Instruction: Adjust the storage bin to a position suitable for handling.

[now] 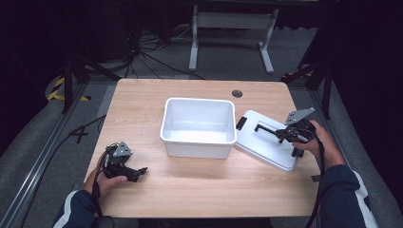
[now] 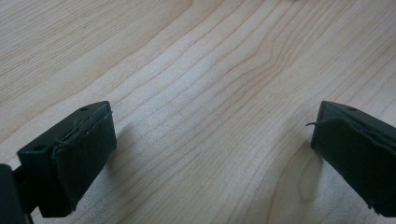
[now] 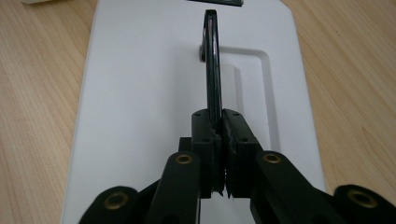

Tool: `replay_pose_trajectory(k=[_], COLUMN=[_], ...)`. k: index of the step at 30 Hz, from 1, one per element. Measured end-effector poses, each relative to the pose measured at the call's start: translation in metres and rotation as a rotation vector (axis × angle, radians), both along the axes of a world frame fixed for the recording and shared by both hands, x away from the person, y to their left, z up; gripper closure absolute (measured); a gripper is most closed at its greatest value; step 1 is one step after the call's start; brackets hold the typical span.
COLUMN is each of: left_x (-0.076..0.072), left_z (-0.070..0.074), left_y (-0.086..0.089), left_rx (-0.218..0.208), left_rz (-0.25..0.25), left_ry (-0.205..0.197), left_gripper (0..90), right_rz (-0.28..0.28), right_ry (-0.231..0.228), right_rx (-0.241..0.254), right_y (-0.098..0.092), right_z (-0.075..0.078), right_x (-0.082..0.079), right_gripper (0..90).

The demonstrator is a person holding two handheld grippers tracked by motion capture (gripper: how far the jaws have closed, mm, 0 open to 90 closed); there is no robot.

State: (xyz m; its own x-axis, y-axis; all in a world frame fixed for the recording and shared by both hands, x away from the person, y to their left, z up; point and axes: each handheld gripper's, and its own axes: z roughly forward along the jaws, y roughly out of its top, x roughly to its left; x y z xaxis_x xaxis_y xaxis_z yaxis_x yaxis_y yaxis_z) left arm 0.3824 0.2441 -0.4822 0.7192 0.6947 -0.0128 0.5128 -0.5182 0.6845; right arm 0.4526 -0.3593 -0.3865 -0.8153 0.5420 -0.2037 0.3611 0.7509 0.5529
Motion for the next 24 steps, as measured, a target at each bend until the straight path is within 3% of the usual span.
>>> replay_pose_trajectory(k=[10,15,18,24], left_x=[0.0,0.0,0.0,-0.001], left_z=[0.0,0.0,0.0,0.0], left_y=[0.0,0.0,0.0,0.0], left_rx=[0.0,0.0,0.0,-0.003], left_rz=[0.0,-0.002,-0.001,0.007], left_ry=[0.0,0.001,0.0,0.001], left_gripper=[0.5,0.4,0.5,0.5], right_rz=[-0.023,-0.017,-0.027,-0.035], right_ry=[-0.037,-0.075,-0.081,-0.095], right_rx=[0.025,0.06,0.064,0.082], right_y=[-0.004,0.001,0.007,0.014], right_z=[0.004,0.011,0.016,0.022], right_x=[-0.004,-0.009,-0.014,-0.023], right_gripper=[78.9,71.0,64.0,58.6])
